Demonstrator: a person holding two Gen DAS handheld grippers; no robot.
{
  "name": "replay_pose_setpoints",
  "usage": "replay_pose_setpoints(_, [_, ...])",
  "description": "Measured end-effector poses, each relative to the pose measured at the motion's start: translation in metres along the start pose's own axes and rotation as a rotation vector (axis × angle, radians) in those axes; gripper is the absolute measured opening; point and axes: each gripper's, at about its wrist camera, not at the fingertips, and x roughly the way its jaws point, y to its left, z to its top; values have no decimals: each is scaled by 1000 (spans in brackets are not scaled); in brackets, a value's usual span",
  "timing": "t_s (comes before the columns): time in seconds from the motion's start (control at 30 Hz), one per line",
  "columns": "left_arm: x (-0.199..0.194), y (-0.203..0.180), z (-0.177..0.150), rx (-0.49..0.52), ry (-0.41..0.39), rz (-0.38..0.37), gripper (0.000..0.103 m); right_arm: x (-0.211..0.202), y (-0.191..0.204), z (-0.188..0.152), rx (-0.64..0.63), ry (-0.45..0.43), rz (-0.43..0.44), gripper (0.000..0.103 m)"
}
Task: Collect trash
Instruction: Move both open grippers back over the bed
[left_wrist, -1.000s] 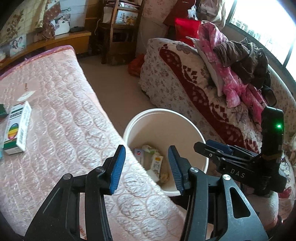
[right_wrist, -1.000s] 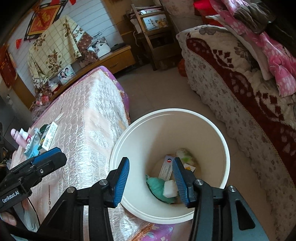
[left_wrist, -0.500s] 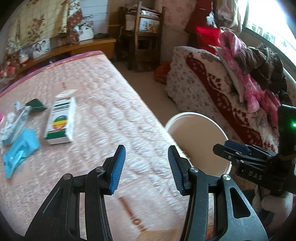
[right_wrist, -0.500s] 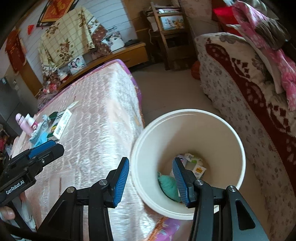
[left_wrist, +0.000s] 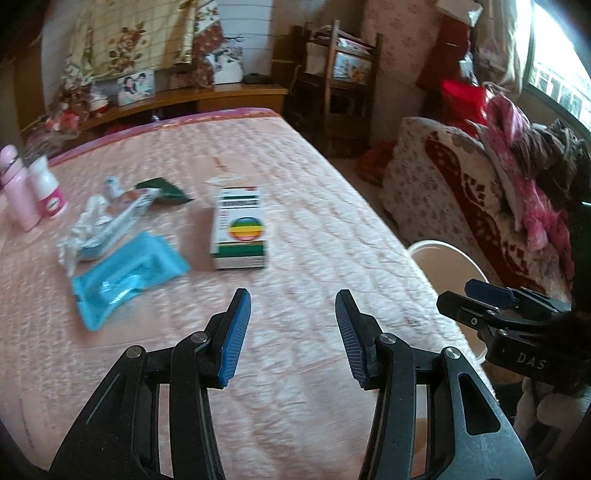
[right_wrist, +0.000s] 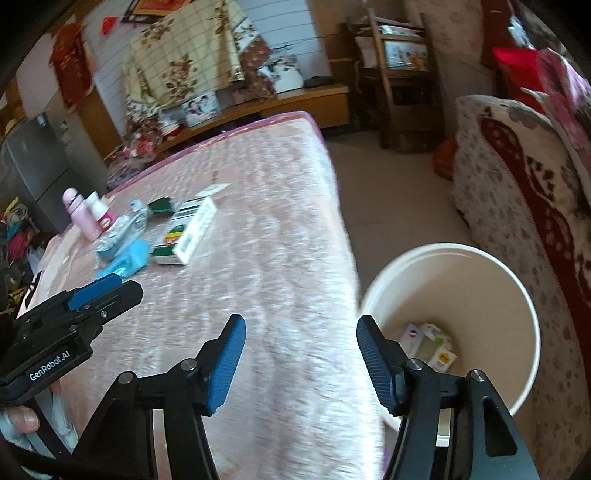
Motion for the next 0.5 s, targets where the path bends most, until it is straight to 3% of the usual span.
replay_pose_setpoints(0.5, [-16,140,-13,-173,30,78,46,59,93,23,-113,86,102,66])
